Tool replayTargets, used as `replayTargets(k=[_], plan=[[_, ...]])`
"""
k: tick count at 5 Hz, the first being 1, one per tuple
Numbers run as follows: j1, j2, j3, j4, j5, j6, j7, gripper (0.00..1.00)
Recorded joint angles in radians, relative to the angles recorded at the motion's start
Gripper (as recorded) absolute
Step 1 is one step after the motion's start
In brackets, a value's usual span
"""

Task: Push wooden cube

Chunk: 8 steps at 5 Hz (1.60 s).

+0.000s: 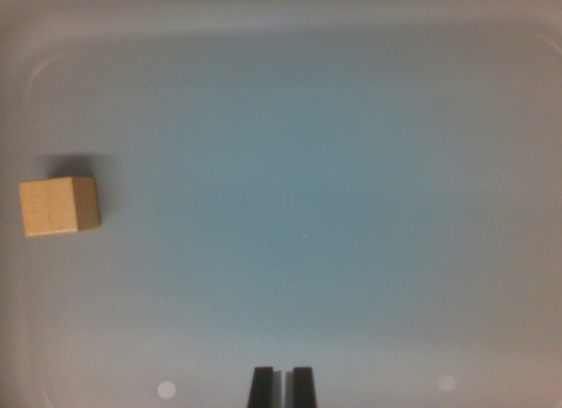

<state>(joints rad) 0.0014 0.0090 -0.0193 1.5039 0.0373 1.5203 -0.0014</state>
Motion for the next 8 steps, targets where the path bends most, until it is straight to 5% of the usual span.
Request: replayTargets(k=[3,4,5,6,7,8], plan=[[0.0153,0.024,0.014,-0.035,-0.0052,-0.056,0.023,0.0],[0.0153,0.024,0.014,-0.035,-0.0052,-0.056,0.023,0.0],[0.0248,0.038,0.022,-0.056,-0.0084,-0.09,0.038,0.0],[0.0248,0.038,0.022,-0.056,-0.0084,-0.09,0.038,0.0],[0.0354,0.055,0.032,-0.08,-0.012,-0.129,0.054,0.0],[0.0354,0.055,0.032,-0.08,-0.012,-0.129,0.054,0.0]])
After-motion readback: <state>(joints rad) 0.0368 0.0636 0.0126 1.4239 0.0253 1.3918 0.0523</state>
